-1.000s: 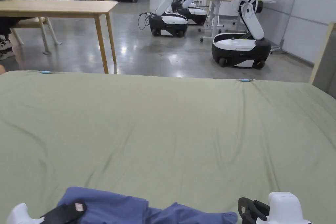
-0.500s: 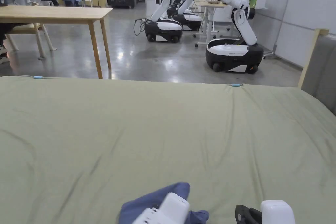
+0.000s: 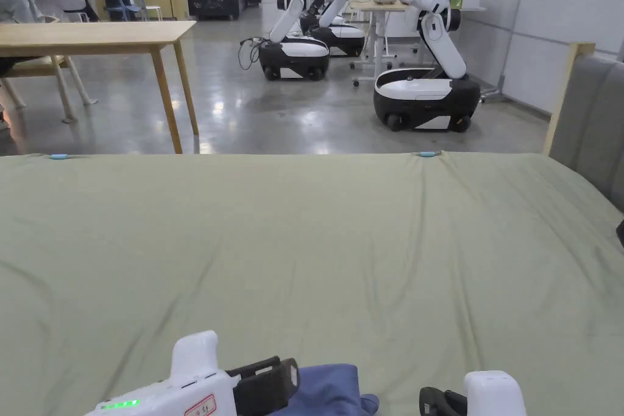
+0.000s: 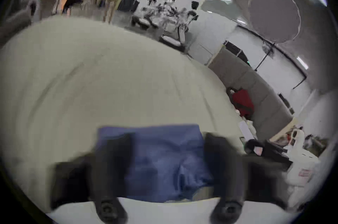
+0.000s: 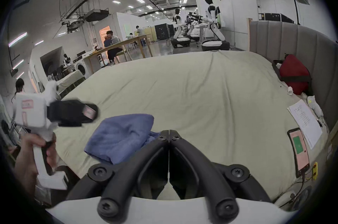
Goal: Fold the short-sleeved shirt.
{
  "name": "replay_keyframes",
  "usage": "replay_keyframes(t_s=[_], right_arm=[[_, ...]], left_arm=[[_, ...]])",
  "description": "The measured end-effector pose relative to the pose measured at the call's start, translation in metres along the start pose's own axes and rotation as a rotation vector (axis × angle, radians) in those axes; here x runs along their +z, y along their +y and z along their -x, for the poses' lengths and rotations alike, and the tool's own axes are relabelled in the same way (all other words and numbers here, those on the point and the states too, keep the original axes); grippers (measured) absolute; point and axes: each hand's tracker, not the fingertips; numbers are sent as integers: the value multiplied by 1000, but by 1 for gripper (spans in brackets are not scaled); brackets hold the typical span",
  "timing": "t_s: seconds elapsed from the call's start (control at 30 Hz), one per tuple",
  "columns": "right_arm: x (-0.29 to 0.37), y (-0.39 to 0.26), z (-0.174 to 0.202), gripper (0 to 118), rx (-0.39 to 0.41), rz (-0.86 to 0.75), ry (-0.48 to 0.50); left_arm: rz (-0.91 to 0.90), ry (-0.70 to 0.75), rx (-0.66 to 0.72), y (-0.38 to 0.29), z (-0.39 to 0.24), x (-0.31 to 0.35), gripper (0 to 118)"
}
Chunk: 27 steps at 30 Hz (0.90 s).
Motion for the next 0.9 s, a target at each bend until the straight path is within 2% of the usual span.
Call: replay_keyframes(t_s=[0.03, 0.1, 0.17, 0.27, 0.33, 0.4, 0.47, 0.5, 0.53, 0.57, 0.6, 0.63, 0.67, 0.7, 0.77, 0.8, 0.87, 0.9], right_arm=[[-1, 1, 2, 1, -2, 2, 10], [-5, 3, 5, 1, -4, 9, 23], [-8, 4, 8, 1, -8, 14, 30], [-8, 5, 11, 1, -8, 19, 55], [-10, 6, 13, 1, -10, 26, 81], [-19, 4, 16, 1, -37, 50, 159], [-36, -1, 21, 1, -59, 87, 226], [-46, -5, 24, 1, -73, 97, 250], [-58, -10, 26, 1, -99, 107, 278], [-71, -15, 26, 1, -132, 129, 305], [-81, -20, 24, 1, -164, 143, 328], [-90, -28, 22, 1, -208, 156, 356], [-97, -35, 19, 1, -231, 170, 355], [-103, -42, 16, 1, -243, 185, 354], [-108, -53, 8, 1, -265, 208, 319], [-109, -57, 4, 1, -295, 220, 307], [-109, -58, -5, 1, -374, 216, 332], [-109, -57, -6, 1, -371, 215, 333]], left_arm=[[45, -46, 24, -8, -3, -11, 8], [96, -107, 2, -25, -15, -31, 8], [197, -268, 18, -47, -29, -54, 8], [240, -202, -28, -72, -45, -80, 7], [230, -170, 0, -77, -41, -87, 7], [209, -205, 14, -69, -36, -72, 8], [128, -171, -86, -55, -33, -40, 8], [93, -158, -103, -49, -29, -27, 12], [51, -151, -100, -43, -20, -13, 28], [13, -149, -83, -37, -8, 3, 28], [-2, -131, -33, -33, 5, 13, 37], [-13, -103, 6, -30, 19, 22, 77], [-9, -84, 38, -27, 33, 28, 108], [3, -85, 58, -27, 50, 30, 118], [-88, -89, 116, -24, 77, 33, 118], [-10, -83, 205, -29, 88, 30, 118], [26, -116, 336, -37, 110, 14, 118], [42, -142, 386, -41, 116, 6, 118]])
